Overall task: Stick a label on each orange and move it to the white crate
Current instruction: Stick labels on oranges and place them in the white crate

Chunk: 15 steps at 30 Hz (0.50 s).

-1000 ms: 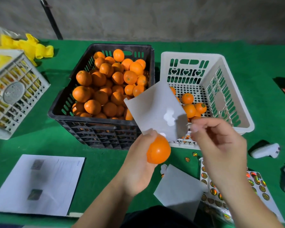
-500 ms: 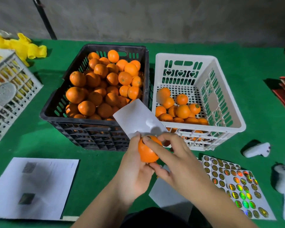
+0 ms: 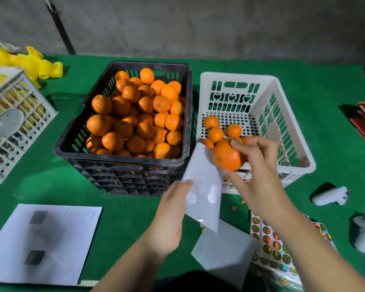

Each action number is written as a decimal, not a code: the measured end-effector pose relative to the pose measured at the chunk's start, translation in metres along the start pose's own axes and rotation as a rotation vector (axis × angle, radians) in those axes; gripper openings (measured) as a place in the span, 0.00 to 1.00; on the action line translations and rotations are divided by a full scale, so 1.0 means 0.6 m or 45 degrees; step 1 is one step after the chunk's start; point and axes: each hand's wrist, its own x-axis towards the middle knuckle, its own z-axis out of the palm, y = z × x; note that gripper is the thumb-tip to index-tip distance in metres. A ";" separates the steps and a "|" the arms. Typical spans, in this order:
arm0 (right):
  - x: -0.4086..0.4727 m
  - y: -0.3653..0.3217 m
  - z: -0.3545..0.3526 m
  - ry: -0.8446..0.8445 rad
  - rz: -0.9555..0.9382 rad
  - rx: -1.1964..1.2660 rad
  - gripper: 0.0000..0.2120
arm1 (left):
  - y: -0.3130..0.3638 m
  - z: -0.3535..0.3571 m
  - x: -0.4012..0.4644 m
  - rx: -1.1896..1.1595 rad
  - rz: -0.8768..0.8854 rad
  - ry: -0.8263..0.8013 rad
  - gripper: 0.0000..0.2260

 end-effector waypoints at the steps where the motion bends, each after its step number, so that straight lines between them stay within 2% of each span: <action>1: 0.018 0.016 -0.003 -0.032 0.037 -0.033 0.33 | 0.000 -0.003 0.001 0.033 -0.021 -0.047 0.21; 3: 0.051 0.049 -0.002 -0.094 0.140 -0.109 0.35 | -0.005 -0.007 0.003 0.102 -0.080 -0.185 0.22; 5: 0.078 0.077 0.004 -0.210 0.260 -0.187 0.35 | -0.010 -0.006 0.003 0.144 -0.089 -0.309 0.17; 8: 0.093 0.102 0.009 -0.448 0.458 -0.251 0.33 | -0.011 -0.004 0.003 0.319 -0.034 -0.332 0.10; 11: 0.074 0.084 0.010 -0.285 0.499 -0.024 0.23 | -0.014 -0.011 0.007 0.593 0.123 -0.422 0.11; 13: 0.044 0.052 0.009 -0.246 0.532 0.207 0.24 | -0.015 -0.019 0.010 0.664 0.244 -0.469 0.08; 15: 0.005 0.027 0.012 -0.317 0.550 0.309 0.24 | -0.015 -0.028 0.015 0.696 0.362 -0.490 0.05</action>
